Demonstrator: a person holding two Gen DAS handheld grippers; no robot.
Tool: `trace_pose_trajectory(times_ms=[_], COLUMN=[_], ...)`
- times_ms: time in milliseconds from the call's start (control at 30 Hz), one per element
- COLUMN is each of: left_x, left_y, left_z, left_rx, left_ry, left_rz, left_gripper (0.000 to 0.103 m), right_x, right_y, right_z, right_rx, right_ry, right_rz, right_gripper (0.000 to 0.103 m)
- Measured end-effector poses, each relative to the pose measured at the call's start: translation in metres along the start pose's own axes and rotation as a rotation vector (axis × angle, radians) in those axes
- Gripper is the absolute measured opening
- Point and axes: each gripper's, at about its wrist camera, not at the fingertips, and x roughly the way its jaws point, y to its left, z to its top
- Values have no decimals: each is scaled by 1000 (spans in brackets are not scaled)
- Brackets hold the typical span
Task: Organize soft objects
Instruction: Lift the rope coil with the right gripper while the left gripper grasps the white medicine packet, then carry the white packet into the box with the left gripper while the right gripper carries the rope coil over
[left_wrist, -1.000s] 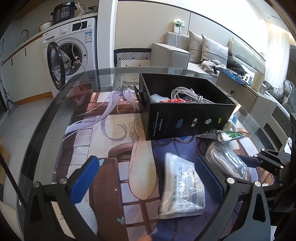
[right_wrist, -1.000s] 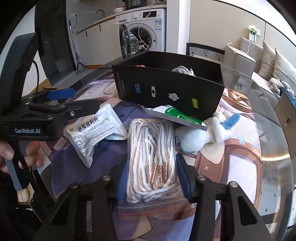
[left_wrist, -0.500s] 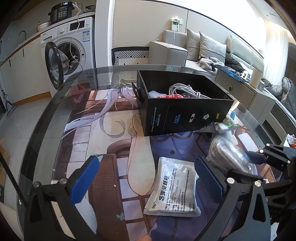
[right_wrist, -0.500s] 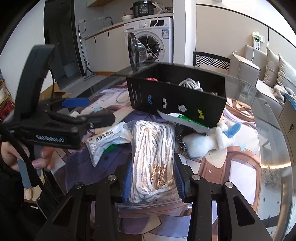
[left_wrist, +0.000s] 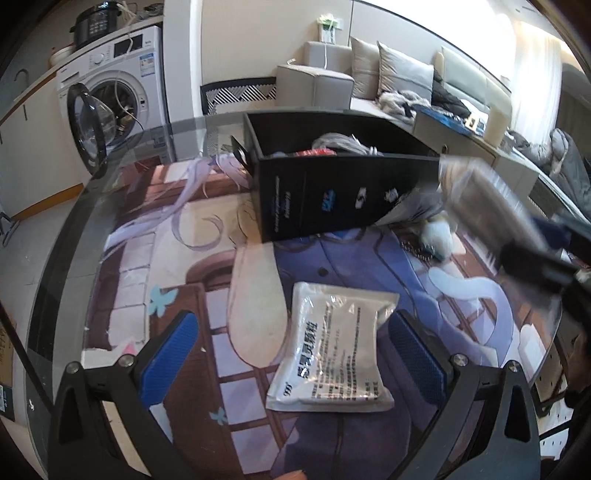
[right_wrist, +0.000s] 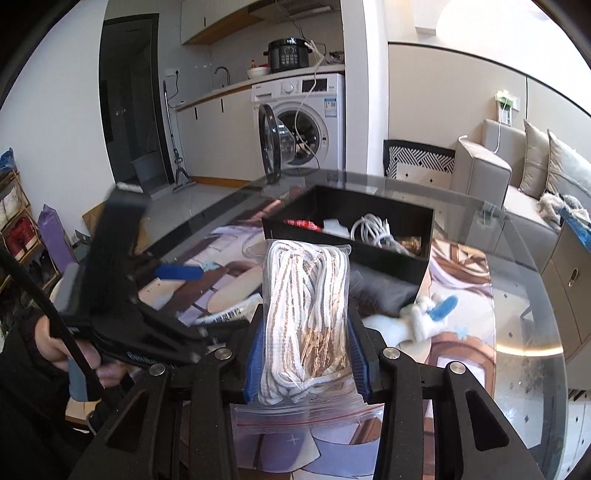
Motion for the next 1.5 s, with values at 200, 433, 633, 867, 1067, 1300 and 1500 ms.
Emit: trace_pose_trajectory(times_ms=[200, 433, 633, 867, 1067, 1300, 1500], left_x=[8, 9, 6, 2, -9, -23, -32], left_y=[-5, -14, -11, -8, -9, -10, -13], left_z=[-5, -6, -6, -3, 1, 10, 21], left_rx=[14, 64, 60, 52, 30, 14, 13], left_ry=[55, 68, 49, 23, -20, -78, -111], left_rz=[-37, -30, -9, -26, -54, -75, -87], left_gripper=[99, 94, 71, 38, 35, 35, 35], right_x=[-10, -9, -9, -8, -10, -13, -15], right_y=[4, -1, -7, -11, -17, -23, -26], right_z=[8, 7, 4, 4, 4, 5, 8], right_rx=[-8, 10, 22, 34, 47, 62, 70], right_ry=[-36, -29, -25, -23, -24, -32, -42], right_rz=[-5, -21, -35, -45, -63, -82, -91], right_gripper=[40, 40, 40, 40, 40, 40, 40])
